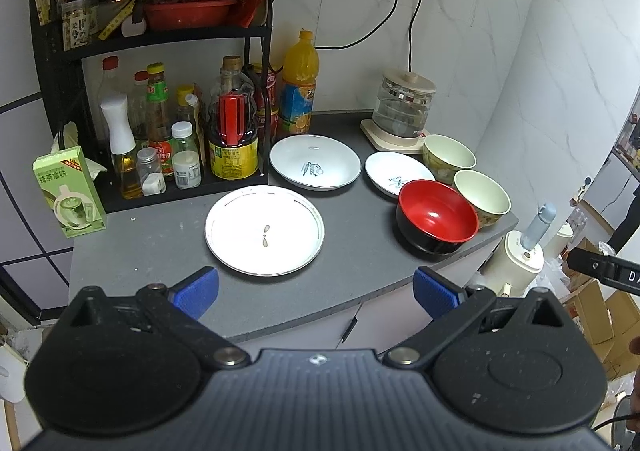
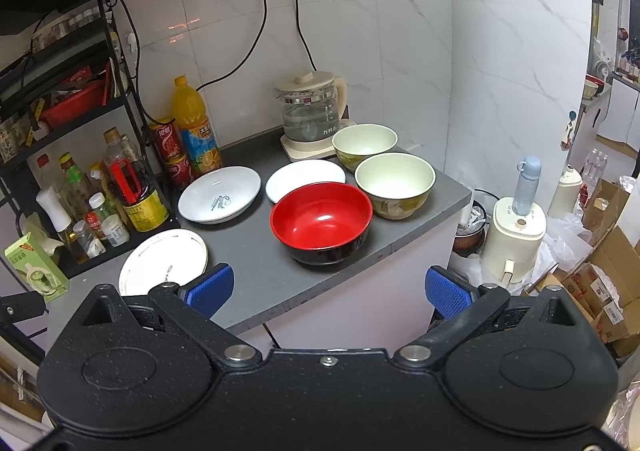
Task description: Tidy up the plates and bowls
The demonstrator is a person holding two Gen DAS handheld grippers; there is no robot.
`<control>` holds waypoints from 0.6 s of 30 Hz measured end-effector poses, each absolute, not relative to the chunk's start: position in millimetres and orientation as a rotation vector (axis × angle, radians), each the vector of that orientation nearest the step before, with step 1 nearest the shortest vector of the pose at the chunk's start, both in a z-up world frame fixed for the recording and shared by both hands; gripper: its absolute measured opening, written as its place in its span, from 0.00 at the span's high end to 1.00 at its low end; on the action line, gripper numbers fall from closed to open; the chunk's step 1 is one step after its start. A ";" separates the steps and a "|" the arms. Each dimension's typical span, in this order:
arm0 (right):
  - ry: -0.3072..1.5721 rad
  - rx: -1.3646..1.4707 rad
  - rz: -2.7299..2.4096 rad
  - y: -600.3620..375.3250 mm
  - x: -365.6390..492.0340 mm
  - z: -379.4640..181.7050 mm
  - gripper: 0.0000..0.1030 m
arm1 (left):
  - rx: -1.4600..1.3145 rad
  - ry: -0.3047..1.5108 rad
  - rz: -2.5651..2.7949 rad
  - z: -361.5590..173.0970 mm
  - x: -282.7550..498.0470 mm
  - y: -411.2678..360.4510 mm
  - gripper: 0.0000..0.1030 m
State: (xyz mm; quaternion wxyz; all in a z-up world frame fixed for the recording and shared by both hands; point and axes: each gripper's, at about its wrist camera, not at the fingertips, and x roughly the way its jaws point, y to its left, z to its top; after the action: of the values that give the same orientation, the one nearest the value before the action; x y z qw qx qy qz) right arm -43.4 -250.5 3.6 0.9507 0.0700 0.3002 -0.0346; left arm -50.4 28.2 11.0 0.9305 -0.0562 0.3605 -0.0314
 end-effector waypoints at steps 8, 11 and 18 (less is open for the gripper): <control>0.600 0.143 -0.075 -251.1 -41.2 5.6 0.00 | -0.121 0.737 -0.055 12.4 -48.3 32.6 0.01; 0.600 0.141 -0.074 -250.5 -40.5 5.5 0.00 | -0.121 0.736 -0.055 12.2 -48.1 33.5 0.01; 0.602 0.140 -0.077 -247.6 -38.3 5.1 0.00 | -0.120 0.739 -0.067 10.6 -40.7 37.2 0.01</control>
State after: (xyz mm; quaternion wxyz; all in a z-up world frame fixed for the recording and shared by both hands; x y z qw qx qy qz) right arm -38.3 -247.6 5.1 0.9519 0.0687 0.2962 -0.0379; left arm -40.7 37.2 10.6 0.9302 -0.0584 0.3609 -0.0326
